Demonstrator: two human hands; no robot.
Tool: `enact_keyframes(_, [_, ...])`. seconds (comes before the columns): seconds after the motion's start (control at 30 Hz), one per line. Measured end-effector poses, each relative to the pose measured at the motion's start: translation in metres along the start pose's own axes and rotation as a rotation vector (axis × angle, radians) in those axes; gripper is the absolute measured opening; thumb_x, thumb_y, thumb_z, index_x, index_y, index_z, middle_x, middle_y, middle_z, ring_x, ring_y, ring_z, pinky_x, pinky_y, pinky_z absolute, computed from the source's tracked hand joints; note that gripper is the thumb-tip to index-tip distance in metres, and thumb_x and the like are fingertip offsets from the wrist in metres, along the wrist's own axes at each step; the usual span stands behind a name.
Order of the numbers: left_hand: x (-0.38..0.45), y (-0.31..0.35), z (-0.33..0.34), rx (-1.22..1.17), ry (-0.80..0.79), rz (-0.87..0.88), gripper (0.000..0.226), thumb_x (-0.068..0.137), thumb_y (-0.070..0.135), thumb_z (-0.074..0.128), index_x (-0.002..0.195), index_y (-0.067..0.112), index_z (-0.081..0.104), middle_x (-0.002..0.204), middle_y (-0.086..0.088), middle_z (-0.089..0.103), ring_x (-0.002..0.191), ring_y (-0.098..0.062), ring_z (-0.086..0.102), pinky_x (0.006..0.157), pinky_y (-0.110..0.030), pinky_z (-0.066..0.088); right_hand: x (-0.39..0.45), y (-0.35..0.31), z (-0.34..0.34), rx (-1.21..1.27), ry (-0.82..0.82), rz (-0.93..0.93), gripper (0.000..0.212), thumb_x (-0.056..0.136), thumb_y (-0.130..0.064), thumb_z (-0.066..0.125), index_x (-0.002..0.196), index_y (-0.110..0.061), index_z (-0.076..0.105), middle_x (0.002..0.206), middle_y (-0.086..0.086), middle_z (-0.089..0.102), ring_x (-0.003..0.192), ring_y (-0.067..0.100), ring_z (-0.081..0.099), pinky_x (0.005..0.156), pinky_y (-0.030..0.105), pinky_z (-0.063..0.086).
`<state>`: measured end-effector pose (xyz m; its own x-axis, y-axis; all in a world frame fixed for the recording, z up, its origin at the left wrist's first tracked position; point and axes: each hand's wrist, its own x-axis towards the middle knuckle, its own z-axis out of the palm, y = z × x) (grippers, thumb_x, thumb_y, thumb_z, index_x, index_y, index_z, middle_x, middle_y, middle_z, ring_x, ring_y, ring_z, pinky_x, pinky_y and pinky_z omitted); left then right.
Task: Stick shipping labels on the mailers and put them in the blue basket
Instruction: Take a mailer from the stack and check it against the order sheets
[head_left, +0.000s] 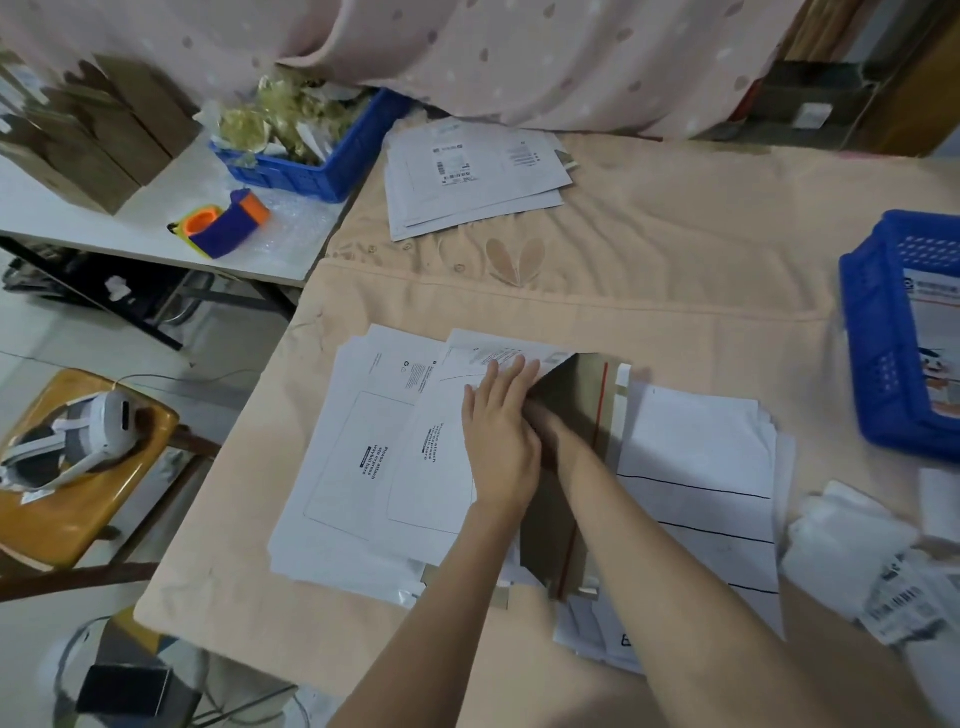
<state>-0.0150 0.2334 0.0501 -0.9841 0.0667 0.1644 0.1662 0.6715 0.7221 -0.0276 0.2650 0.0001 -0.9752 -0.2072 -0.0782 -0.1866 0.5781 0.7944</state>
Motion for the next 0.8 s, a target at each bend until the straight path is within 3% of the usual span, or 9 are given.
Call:
enact_keyframes(0.07, [0.004, -0.003, -0.002, 0.012, 0.014, 0.033, 0.07, 0.066, -0.002, 0.027, 0.122, 0.018, 0.063, 0.133, 0.002, 0.059, 0.136, -0.018, 0.039, 0.117, -0.04, 0.018, -0.003, 0.026, -0.033, 0.735, 0.01, 0.135, 0.06, 0.095, 0.008, 0.041, 0.146, 0.003, 0.011, 0.14, 0.035, 0.036, 0.117, 0.065, 0.037, 0.097, 0.074, 0.031])
enact_keyframes(0.13, [0.005, -0.006, -0.001, 0.029, 0.031, 0.054, 0.068, 0.064, -0.002, 0.028, 0.117, 0.017, 0.066, 0.127, 0.002, 0.062, 0.133, -0.019, 0.044, 0.114, -0.041, 0.023, -0.016, 0.037, -0.041, 0.768, -0.246, 0.217, 0.045, 0.101, -0.006, 0.042, 0.136, 0.009, 0.018, 0.127, 0.027, 0.048, 0.122, 0.039, 0.05, 0.105, 0.041, 0.042])
enact_keyframes(0.23, [0.003, -0.006, 0.001, 0.039, 0.068, 0.056, 0.066, 0.064, -0.008, 0.033, 0.115, 0.016, 0.068, 0.125, 0.003, 0.064, 0.131, -0.019, 0.047, 0.113, -0.038, 0.025, -0.024, 0.03, -0.022, 1.35, -0.454, 0.594, 0.085, 0.058, -0.098, 0.036, 0.113, -0.034, 0.03, 0.082, -0.012, 0.063, 0.06, -0.003, 0.053, 0.076, 0.001, 0.045])
enact_keyframes(0.27, [0.003, -0.006, 0.001, 0.042, 0.072, 0.065, 0.066, 0.064, -0.008, 0.034, 0.114, 0.016, 0.068, 0.125, 0.002, 0.064, 0.131, -0.019, 0.047, 0.113, -0.037, 0.025, -0.032, 0.024, -0.014, 1.696, -0.647, 0.51, 0.087, 0.059, -0.097, 0.035, 0.117, -0.032, 0.034, 0.104, -0.003, 0.067, 0.07, 0.002, 0.058, 0.085, 0.012, 0.051])
enact_keyframes(0.37, [0.0, -0.008, 0.0, 0.06, 0.064, 0.119, 0.065, 0.064, -0.005, 0.031, 0.114, 0.015, 0.068, 0.124, -0.001, 0.065, 0.129, -0.022, 0.049, 0.112, -0.036, 0.024, -0.035, 0.043, -0.015, 1.852, -0.442, 0.683, 0.044, 0.101, -0.026, 0.049, 0.137, -0.009, 0.031, 0.137, 0.038, 0.033, 0.12, 0.042, 0.044, 0.108, 0.042, 0.037])
enact_keyframes(0.47, [-0.005, 0.0, 0.001, 0.066, 0.037, 0.135, 0.066, 0.064, -0.007, 0.036, 0.119, 0.014, 0.066, 0.127, -0.002, 0.063, 0.131, -0.023, 0.048, 0.113, -0.036, 0.023, -0.045, 0.079, 0.009, 2.321, -0.647, 0.51, 0.017, 0.1, -0.012, 0.043, 0.111, -0.016, 0.055, 0.116, 0.011, 0.059, 0.103, 0.019, 0.056, 0.085, 0.022, 0.043])
enact_keyframes(0.57, [-0.009, 0.015, 0.007, 0.067, 0.006, 0.166, 0.066, 0.067, -0.008, 0.035, 0.121, 0.014, 0.065, 0.128, -0.002, 0.062, 0.131, -0.024, 0.047, 0.112, -0.045, 0.029, -0.074, 0.095, 0.038, 2.687, -0.466, 0.813, 0.015, 0.096, -0.009, 0.051, 0.104, -0.01, 0.064, 0.102, 0.009, 0.07, 0.086, 0.017, 0.068, 0.079, 0.027, 0.052])
enact_keyframes(0.7, [-0.017, 0.029, 0.022, 0.075, -0.061, 0.24, 0.066, 0.07, -0.01, 0.033, 0.123, 0.015, 0.062, 0.134, -0.003, 0.058, 0.132, -0.026, 0.045, 0.111, -0.047, 0.03, -0.121, 0.104, 0.078, 2.54, -0.098, 1.443, 0.008, 0.09, -0.016, 0.061, 0.095, -0.01, 0.065, 0.079, 0.003, 0.071, 0.07, 0.021, 0.066, 0.068, 0.028, 0.053])
enact_keyframes(0.8, [-0.026, 0.032, 0.033, 0.073, -0.149, 0.268, 0.067, 0.072, -0.02, 0.04, 0.127, 0.015, 0.06, 0.141, -0.006, 0.051, 0.135, -0.026, 0.041, 0.114, -0.045, 0.023, -0.153, 0.096, 0.102, 1.997, -0.114, 1.486, 0.016, 0.083, -0.021, 0.068, 0.098, -0.016, 0.064, 0.097, 0.001, 0.068, 0.09, 0.022, 0.064, 0.081, 0.033, 0.05])
